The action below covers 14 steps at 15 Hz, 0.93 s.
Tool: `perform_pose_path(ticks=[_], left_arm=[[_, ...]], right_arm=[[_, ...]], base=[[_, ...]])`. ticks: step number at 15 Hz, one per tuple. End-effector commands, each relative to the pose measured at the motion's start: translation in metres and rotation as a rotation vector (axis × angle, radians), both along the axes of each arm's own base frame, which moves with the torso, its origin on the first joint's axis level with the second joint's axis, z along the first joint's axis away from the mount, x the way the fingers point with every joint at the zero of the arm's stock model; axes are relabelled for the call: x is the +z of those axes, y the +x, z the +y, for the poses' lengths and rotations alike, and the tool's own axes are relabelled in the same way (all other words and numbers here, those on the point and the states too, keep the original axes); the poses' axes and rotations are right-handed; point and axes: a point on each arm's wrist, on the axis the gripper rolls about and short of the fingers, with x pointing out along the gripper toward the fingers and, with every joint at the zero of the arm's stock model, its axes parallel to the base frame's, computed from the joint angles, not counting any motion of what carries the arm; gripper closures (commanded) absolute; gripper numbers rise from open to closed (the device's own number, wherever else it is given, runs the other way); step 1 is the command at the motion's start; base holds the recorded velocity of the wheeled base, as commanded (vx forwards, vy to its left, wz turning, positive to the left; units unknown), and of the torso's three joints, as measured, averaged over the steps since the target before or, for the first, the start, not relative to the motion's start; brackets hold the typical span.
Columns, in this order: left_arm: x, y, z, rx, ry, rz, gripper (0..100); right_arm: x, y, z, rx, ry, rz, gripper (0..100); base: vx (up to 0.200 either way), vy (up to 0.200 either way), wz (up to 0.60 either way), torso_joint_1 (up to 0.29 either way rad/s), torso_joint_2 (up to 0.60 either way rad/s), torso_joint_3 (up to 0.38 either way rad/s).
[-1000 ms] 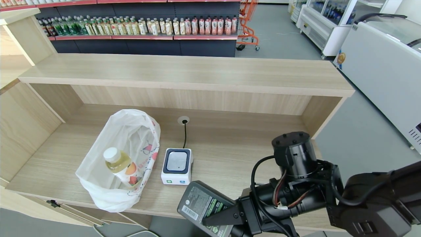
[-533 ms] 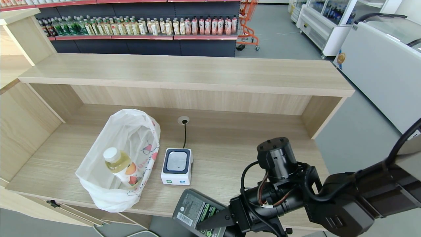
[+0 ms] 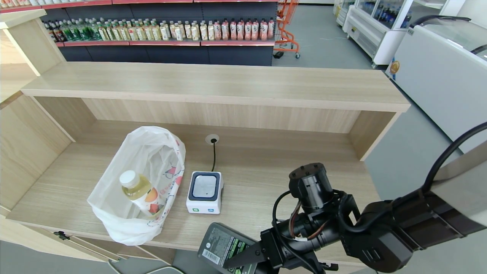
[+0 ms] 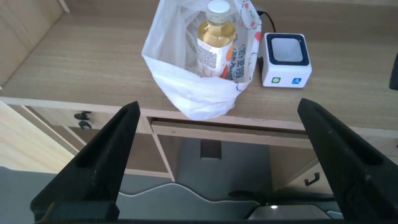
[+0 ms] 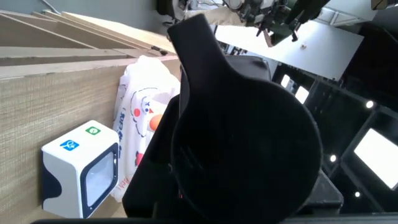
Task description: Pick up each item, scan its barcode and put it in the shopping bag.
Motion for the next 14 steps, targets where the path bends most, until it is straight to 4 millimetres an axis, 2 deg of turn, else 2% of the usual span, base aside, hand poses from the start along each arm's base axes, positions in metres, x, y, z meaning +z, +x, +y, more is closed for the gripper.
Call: perform_pose_path(ticks=[1,14], left_arm=[[0.0001,0.0001,0.0000,0.000,-0.001,0.001,0],[0.0001,0.0001,0.0000,0.000,-0.001,0.001,0]], right_arm=[[-0.0026,0.0003,0.0019,0.004,-0.004,0.004,100],[-0.0025,0.0037,0.0093,0.021,0.009,0.020,100]], base=[[0.000,0.000,0.00,0.000,0.00,0.000],[0.000,0.000,0.00,0.000,0.00,0.000]])
